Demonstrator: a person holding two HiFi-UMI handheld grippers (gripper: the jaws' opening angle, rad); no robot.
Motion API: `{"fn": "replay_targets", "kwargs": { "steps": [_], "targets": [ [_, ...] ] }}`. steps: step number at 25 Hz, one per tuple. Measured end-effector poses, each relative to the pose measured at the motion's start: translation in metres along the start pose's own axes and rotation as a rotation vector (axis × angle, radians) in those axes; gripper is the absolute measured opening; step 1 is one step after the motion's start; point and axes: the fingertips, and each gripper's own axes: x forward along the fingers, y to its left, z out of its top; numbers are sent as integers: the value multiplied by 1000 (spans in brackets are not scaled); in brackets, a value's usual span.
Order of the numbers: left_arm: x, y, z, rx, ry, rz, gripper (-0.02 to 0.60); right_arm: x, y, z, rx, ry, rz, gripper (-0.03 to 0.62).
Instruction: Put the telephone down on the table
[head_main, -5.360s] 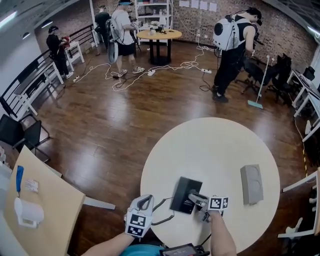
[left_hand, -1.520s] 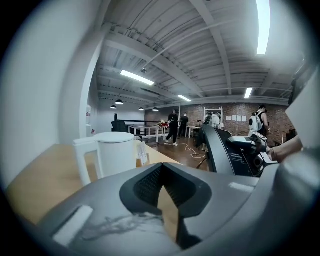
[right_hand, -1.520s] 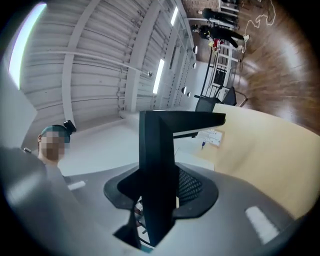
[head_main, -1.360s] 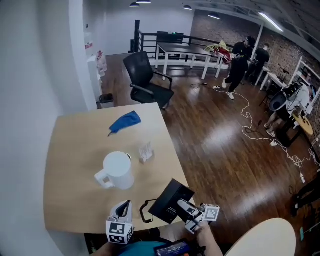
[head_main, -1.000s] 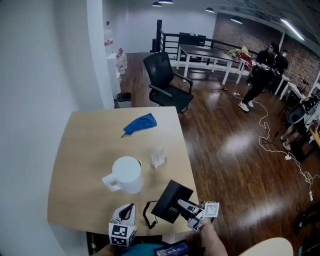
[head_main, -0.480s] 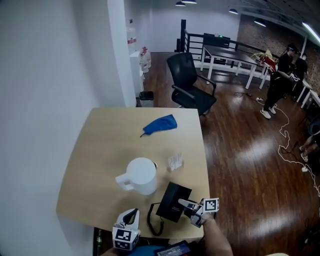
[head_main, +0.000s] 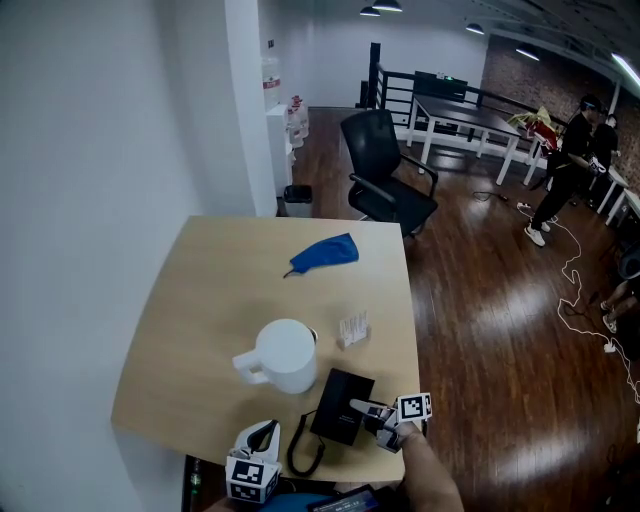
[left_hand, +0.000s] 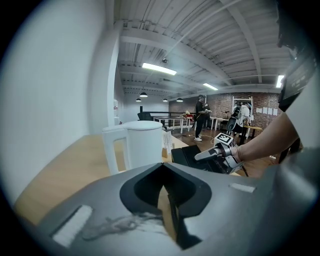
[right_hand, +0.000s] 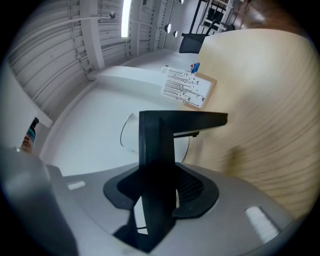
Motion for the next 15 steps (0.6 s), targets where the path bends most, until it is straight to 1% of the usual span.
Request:
{"fn": "replay_targets", "kwargs": {
  "steps": [2, 5, 6, 10, 13, 15],
  "targets": [
    [2, 1, -3, 0, 3, -3, 12, 1, -8, -2, 29, 15, -30, 151],
    [4, 2, -6, 1, 6, -7, 12, -6, -28, -11, 124, 28, -134, 152],
    [4, 2, -6, 2, 7, -8, 12, -7, -30, -12, 132, 28, -142, 153],
    [1, 2, -3, -10, 9, -8, 12, -4, -30, -7, 106, 22, -110, 155],
    [0, 3, -1, -15, 6, -10, 12, -6, -37, -6, 137, 15, -152, 161],
    [1, 3, -4, -22, 2, -21, 12, -6, -43, -6, 160, 10, -180, 180]
  ]
}}
